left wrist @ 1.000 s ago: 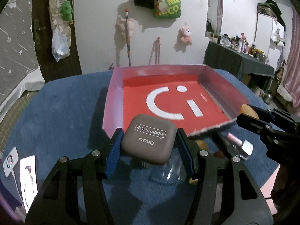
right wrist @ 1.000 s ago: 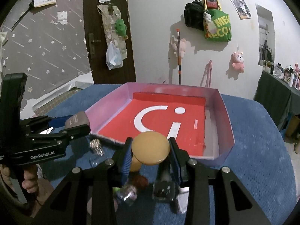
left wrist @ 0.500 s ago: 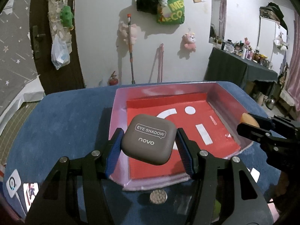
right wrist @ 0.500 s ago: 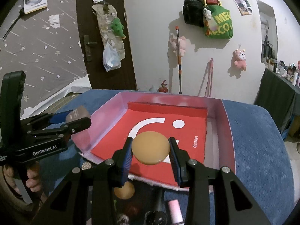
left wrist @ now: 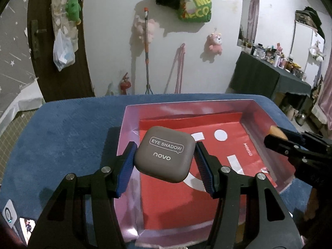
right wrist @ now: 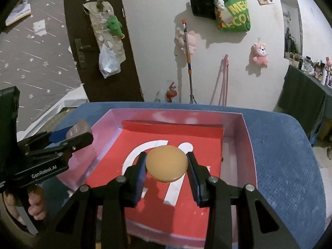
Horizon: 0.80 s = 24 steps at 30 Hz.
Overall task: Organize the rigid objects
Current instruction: 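Carry both compacts into the red box and open both tools to release them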
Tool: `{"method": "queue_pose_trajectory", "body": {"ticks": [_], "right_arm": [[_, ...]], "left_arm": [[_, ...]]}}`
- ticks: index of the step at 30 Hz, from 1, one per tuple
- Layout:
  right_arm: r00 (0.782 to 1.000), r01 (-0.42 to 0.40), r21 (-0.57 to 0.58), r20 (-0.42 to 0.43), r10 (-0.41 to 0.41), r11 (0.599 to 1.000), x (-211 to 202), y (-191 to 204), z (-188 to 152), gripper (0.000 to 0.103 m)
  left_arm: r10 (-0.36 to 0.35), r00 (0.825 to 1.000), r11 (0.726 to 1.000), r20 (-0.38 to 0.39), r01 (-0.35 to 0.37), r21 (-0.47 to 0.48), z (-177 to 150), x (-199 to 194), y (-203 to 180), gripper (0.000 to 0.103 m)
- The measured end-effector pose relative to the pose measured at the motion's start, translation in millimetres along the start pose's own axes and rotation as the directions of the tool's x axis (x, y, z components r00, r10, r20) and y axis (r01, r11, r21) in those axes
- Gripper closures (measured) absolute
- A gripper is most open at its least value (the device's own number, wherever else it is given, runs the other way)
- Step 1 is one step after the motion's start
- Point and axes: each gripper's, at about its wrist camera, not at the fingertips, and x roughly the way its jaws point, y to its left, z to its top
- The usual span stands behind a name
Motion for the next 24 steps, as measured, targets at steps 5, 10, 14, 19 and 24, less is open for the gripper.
{"method": "queue_pose_trajectory", "body": {"ticks": [5, 10, 14, 19, 24], "right_arm": [[1.000, 0.018, 0.014, -0.022, -0.018, 1.000, 21.4, -6.3, 9.6, 0.063], [0.997, 0.040, 0.021, -0.061, -0.039, 0.999, 43.0, -11.8, 11.8, 0.063], [0.994, 0.059, 0.029, -0.098, -0.056, 0.998, 59.5, -17.5, 9.9, 0.063], [0.985, 0.075, 0.040, -0.157, -0.068, 0.996, 76.8, -25.3, 7.3, 0.063], [0.976, 0.093, 0.047, -0.202, -0.082, 0.995, 87.1, -30.3, 3.2, 0.063]], "left_arm": [[0.017, 1.000, 1.000, -0.026, -0.018, -0.009, 4.3, 19.9, 4.2, 0.048], [0.012, 0.997, 1.000, -0.078, -0.014, -0.028, 4.3, 40.2, 8.1, 0.048], [0.024, 0.991, 0.999, -0.131, -0.027, -0.024, 1.1, 57.2, 8.2, 0.048], [0.042, 0.987, 0.999, -0.158, -0.042, 0.004, -1.4, 67.4, 2.5, 0.048], [0.012, 0.986, 1.000, -0.165, -0.011, 0.008, -0.9, 67.2, -2.0, 0.048]]}}
